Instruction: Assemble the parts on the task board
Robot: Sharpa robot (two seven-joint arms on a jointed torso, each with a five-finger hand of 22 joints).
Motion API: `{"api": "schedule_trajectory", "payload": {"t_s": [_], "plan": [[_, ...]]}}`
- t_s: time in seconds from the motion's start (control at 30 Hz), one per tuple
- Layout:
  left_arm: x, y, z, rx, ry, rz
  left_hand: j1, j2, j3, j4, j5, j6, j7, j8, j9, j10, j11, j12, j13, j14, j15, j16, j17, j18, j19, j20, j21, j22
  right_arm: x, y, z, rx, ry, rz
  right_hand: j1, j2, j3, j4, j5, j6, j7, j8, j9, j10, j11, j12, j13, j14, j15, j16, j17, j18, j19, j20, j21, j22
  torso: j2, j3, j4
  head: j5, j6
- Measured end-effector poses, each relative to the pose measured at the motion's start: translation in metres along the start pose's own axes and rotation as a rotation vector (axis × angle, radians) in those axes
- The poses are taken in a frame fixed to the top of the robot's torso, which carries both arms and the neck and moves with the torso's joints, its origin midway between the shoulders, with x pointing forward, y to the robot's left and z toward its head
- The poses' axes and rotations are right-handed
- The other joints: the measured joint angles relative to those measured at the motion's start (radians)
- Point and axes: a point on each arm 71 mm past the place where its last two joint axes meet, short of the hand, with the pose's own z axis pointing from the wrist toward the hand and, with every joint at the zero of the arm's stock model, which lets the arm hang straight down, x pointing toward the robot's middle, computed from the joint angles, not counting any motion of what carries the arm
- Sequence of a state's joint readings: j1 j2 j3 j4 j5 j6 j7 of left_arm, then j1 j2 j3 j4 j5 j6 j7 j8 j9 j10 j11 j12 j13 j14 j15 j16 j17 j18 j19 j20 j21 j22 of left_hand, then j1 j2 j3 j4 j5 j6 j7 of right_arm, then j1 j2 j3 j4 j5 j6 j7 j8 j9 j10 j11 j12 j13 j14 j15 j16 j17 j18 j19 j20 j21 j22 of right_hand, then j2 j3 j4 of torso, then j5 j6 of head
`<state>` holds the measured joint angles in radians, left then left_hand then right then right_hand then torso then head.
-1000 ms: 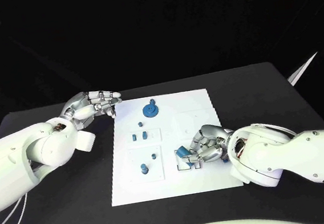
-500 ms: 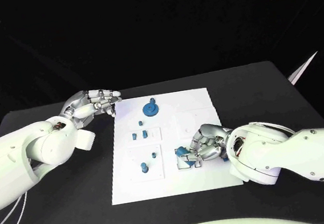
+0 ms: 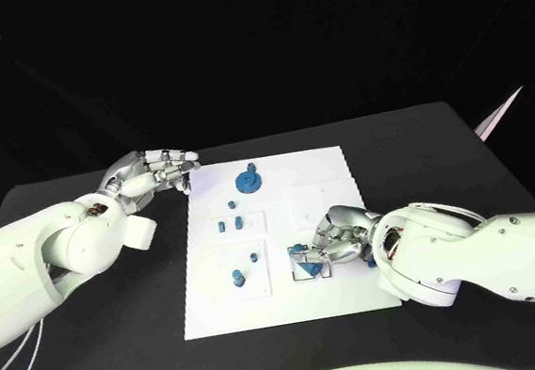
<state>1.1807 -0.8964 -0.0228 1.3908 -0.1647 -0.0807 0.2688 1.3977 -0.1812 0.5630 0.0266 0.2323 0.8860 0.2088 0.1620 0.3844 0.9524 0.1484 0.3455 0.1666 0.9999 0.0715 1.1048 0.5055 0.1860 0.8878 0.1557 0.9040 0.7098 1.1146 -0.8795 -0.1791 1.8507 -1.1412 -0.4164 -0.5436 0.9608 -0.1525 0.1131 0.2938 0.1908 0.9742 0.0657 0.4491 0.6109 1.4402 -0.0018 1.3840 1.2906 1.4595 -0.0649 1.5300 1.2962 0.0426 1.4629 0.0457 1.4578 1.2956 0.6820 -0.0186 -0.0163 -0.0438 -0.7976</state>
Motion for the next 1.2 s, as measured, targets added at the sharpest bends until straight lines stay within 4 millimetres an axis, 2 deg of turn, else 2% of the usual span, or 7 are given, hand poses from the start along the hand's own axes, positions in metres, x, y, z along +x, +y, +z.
{"api": "schedule_trajectory", "payload": {"t_s": [0.13, 0.3, 0.33, 0.8, 0.9, 1.13, 1.2], "plan": [[0.0, 0.0, 0.0, 0.0, -0.001, 0.0, 0.0, 0.0, 0.0, 0.0, 0.0, 0.0, 0.0, 0.0, 0.0, 0.0, 0.0, 0.0, 0.0, 0.0, 0.0, 0.0, 0.0, 0.0, 0.0, 0.0, 0.0, 0.0, 0.001, 0.001, -0.001, -0.007, 0.004, -0.005, -0.017, 0.017, -0.078, 0.0, -0.035, 0.0, 0.0, 0.0, 0.005, 0.0, 0.0, 0.0, 0.0, 0.0, 0.0, 0.0, 0.0, 0.0, 0.0, 0.0, 0.0, 0.0, 0.0, -0.0001, -0.0002, 0.0, 0.0], [0.0, 0.0, 0.0, 0.0, -0.001, 0.0, 0.0, 0.0, 0.0, 0.0, 0.0, 0.0, 0.0, 0.0, 0.0, -0.007, -0.007, 0.0, 0.0, 0.0, 0.0, 0.0, 0.0, 0.0, 0.0, 0.0, 0.0, 0.0, 0.002, 0.002, -0.004, -0.019, 0.012, -0.01, -0.014, 0.02, -0.08, -0.003, -0.035, 0.0, 0.0, 0.0, 0.005, 0.0, 0.0, 0.0, 0.0, 0.0, 0.0, 0.0, 0.0, 0.0, 0.0, 0.0, 0.0, 0.0, 0.0, 0.0, -0.0002, 0.0, 0.001], [0.0, 0.0, 0.0, 0.0, -0.001, 0.0, 0.0, 0.0, 0.0, 0.0, 0.0, 0.0, 0.0, 0.0, 0.0, -0.013, -0.002, 0.0, 0.0, 0.0, 0.0, 0.0, 0.0, 0.0, 0.0, 0.0, 0.0, 0.0, 0.003, 0.003, -0.005, -0.022, 0.015, -0.01, 0.008, 0.042, -0.08, -0.003, -0.034, 0.0, 0.0, 0.0, 0.005, 0.0, 0.0, 0.0, 0.0, 0.0, 0.0, 0.0, 0.0, 0.0, 0.0, 0.0, 0.0, 0.0, 0.0, 0.0, -0.0002, 0.001, 0.0], [-0.001, 0.0, 0.0, -0.004, -0.005, -0.01, 0.0, 0.0, -0.023, 0.023, 0.0, 0.0, 0.0, 0.0, 0.0, -0.013, -0.002, 0.0, 0.0, 0.0, 0.0, 0.0, 0.0, 0.0, 0.0, 0.0, 0.0, -0.001, 0.003, 0.0, -0.011, -0.022, 0.038, -0.007, -0.009, 0.06, -0.117, -0.004, -0.007, 0.0, 0.0, 0.0, 0.005, 0.0, 0.0, 0.0, 0.0, 0.0, 0.0, 0.0, 0.0, -0.001, 0.0, 0.0, 0.0, 0.0, 0.0, 0.0007, -0.0006, 0.005, -0.002], [-0.001, 0.0, 0.0, -0.005, -0.005, -0.011, 0.0, 0.0, -0.023, 0.023, 0.0, 0.0, 0.0, 0.0, 0.0, -0.013, -0.002, 0.0, 0.0, 0.0, 0.0, 0.0, 0.0, 0.0, 0.0, 0.0, 0.0, -0.001, 0.003, -0.001, -0.011, -0.023, 0.042, -0.008, 0.034, 0.102, -0.117, -0.004, 0.018, 0.0, 0.0, 0.0, 0.005, 0.0, 0.0, 0.0, 0.0, 0.0, 0.0, 0.0, 0.0, -0.001, 0.0, 0.0, 0.0, 0.0, 0.0, 0.0009, -0.0002, 0.004, -0.002], [-0.002, 0.001, 0.0, -0.006, -0.007, -0.012, 0.0, 0.0, -0.023, 0.023, 0.0, 0.0, 0.0, 0.0, 0.0, -0.013, -0.002, 0.0, 0.0, 0.0, 0.0, 0.0, 0.0, 0.0, 0.0, 0.0, 0.0, -0.001, 0.004, 0.0, -0.013, -0.033, 0.062, -0.015, 0.104, 0.102, -0.117, -0.004, 0.042, 0.0, 0.0, 0.0, 0.005, 0.0, 0.0, 0.0, 0.0, 0.0, 0.0, 0.0, 0.0, -0.006, 0.0, 0.0, 0.0, 0.0, 0.0, 0.0011, 0.0006, 0.006, -0.003], [-0.002, 0.001, 0.0, -0.006, -0.008, -0.011, 0.0, 0.0, -0.023, 0.023, 0.0, 0.0, 0.0, 0.0, 0.0, -0.013, -0.002, 0.0, 0.0, 0.0, 0.0, 0.0, 0.0, 0.0, 0.0, 0.0, 0.0, -0.001, 0.004, -0.001, -0.013, -0.033, 0.064, -0.016, 0.162, 0.104, -0.117, -0.004, 0.042, 0.0, 0.0, 0.0, 0.004, 0.0, 0.0, 0.0, 0.0, 0.0, 0.0, 0.0, 0.0, -0.006, 0.0, 0.0, 0.0, 0.0, 0.0, 0.001, 0.0004, 0.007, -0.003]]}}
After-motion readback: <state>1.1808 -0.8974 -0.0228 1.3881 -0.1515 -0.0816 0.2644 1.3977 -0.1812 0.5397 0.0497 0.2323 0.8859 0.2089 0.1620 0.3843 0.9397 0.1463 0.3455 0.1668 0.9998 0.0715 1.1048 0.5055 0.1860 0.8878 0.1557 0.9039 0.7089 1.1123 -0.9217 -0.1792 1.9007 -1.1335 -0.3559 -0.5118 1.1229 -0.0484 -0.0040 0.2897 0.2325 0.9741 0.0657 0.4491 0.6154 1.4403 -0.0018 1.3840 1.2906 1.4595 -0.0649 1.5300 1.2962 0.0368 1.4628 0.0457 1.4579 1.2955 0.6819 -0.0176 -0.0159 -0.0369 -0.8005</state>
